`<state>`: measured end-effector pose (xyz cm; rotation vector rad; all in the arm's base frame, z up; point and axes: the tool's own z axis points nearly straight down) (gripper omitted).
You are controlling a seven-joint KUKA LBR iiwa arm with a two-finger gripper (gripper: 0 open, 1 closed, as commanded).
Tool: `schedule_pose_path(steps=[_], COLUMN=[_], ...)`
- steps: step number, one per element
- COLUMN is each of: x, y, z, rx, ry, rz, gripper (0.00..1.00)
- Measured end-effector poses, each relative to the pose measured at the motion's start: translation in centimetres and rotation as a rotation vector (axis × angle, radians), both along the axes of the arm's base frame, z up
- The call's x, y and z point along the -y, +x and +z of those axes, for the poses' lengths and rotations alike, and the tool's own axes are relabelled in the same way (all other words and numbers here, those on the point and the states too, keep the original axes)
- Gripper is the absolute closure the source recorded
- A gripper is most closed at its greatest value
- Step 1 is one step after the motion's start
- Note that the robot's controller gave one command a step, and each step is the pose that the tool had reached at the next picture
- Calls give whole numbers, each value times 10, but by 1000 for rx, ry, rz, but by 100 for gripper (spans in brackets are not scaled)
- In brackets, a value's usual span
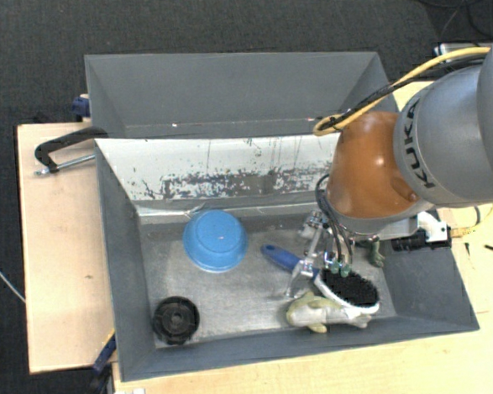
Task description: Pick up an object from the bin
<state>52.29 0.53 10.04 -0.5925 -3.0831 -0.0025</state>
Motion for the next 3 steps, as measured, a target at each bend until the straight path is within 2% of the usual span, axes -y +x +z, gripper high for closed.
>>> schedule_pose_path(steps=[1, 2, 3], x=[-3, -4, -3], y=[-1, 0, 2], z=[-28, -27, -25], rx=[6, 4, 9], ry=[1, 0, -1], rz=[-196, -194, -196], gripper=[0, 0, 100])
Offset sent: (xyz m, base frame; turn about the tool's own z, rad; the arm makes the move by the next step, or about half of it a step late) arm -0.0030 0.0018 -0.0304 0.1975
